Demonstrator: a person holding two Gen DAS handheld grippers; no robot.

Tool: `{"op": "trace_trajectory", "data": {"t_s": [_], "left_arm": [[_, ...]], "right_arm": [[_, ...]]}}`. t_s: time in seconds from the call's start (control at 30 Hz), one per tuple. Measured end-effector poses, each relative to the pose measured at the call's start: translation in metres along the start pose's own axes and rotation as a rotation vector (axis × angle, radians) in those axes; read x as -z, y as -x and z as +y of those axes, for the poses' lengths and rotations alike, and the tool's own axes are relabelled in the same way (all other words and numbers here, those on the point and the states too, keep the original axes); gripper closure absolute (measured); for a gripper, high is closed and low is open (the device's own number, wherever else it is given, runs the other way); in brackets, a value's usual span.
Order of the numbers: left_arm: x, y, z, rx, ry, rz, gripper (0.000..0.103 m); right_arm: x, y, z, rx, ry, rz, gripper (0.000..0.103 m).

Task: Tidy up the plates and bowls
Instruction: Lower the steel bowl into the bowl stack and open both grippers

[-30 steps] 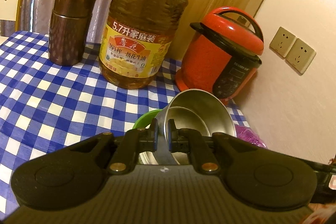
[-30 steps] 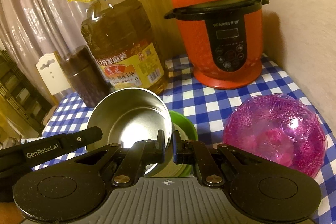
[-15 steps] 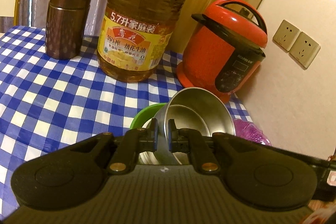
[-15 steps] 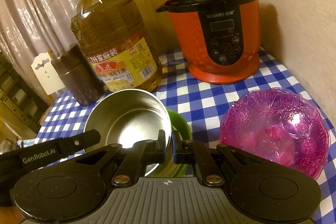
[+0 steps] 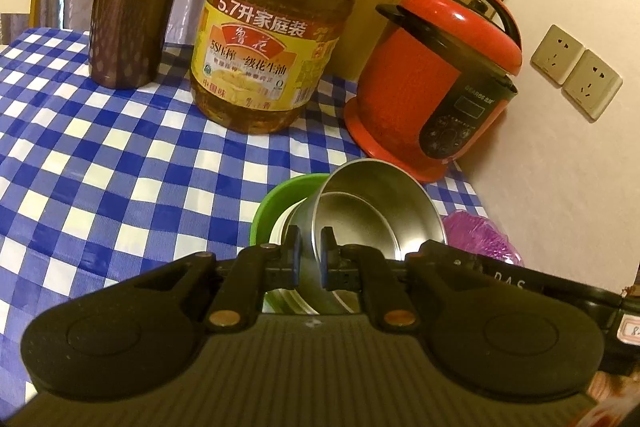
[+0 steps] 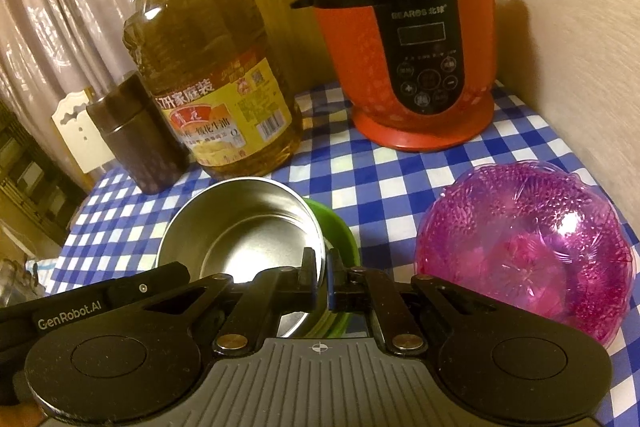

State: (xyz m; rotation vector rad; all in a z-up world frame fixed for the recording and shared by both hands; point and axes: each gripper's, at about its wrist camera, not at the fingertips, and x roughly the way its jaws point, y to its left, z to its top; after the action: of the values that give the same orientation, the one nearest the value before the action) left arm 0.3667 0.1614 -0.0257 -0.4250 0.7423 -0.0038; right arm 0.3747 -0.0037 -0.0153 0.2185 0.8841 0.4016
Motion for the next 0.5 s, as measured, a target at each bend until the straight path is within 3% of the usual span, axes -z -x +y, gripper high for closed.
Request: {"op": "trace_trajectory", "data": {"t_s": [0.23,0.3,0.33,0.43,0.5], "left_arm": [[0.0001,-0.0045,0.0016,-0.008,0.004,0.022,0.094],[0.0002,-0.0046,0.0023,-0.017,0.007,0.018,0.09],[0.0,-0.0039,0.0024,-0.022,0.005,0.013,0.083],[-0.0017,0.0005,0.0039,-0.016,0.013,-0.016,0.082],[-0.0031,0.0037,0.0046,-0.014,0.017,-0.033,0.082]], "right_arm": [[0.0008,-0.0055,0.002,0.007,0.022,0.0,0.097],[0.001,-0.0091,0.0027,-0.002,0.048,-0.01,0.097],[0.0013,-0.0099,0.0023,-0.001,0.051,-0.016,0.092],[0.0006,-0.0085,-0.0025,-0.014,0.03,-0.033,0.079],[-0.0017,-0.0064,-0.0051,-0.018,0.016,-0.044,0.076]]}}
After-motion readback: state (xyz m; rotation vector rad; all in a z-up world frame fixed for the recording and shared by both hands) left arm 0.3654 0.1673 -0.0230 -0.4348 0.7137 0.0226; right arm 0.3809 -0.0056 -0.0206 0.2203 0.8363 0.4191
